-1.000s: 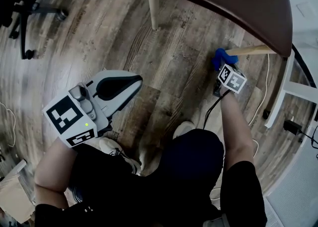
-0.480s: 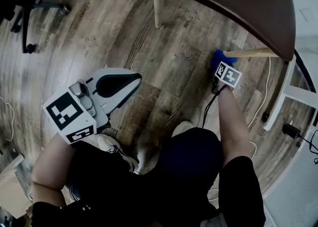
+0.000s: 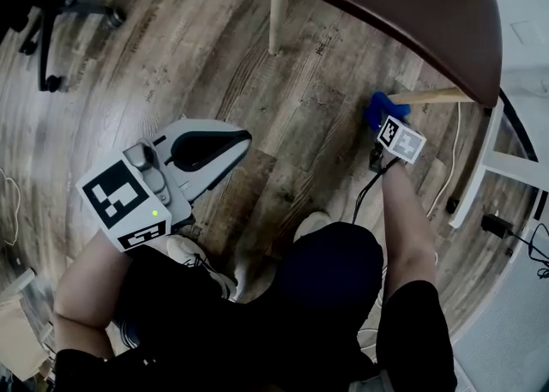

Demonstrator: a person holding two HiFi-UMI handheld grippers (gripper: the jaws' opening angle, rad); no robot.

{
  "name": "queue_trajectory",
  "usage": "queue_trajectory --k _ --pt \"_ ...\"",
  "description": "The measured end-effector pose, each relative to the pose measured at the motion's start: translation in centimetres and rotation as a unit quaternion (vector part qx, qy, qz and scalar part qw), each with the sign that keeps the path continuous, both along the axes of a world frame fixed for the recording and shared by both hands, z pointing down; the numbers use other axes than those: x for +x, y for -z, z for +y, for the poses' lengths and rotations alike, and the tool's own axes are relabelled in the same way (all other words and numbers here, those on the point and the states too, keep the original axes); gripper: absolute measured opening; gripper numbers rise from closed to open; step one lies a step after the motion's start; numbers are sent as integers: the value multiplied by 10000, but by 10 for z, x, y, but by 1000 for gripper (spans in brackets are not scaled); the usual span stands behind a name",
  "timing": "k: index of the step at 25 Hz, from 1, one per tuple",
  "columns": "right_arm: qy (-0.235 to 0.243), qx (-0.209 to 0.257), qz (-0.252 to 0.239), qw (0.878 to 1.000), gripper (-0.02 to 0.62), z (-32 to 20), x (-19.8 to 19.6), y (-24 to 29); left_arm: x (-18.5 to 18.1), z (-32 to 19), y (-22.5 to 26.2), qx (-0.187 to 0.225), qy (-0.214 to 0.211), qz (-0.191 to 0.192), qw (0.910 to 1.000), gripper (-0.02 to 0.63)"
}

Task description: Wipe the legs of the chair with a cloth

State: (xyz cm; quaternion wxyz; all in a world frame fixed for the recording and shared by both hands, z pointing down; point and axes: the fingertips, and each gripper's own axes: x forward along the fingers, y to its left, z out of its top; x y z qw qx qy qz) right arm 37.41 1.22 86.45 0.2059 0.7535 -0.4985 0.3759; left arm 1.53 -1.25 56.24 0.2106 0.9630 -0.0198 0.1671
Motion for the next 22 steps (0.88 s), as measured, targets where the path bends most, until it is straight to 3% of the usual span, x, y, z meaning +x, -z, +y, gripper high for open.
queue_trajectory --k 5,12,22 --pt "25 758 -52 9971 106 2 2 59 2 6 7 36 -114 107 9999 8" --pt "272 1753 315 9836 106 3 0 176 3 10 18 100 -205 254 9994 8" --pt "520 2545 1106 9593 107 4 -1 290 4 11 21 144 -208 277 9993 8"
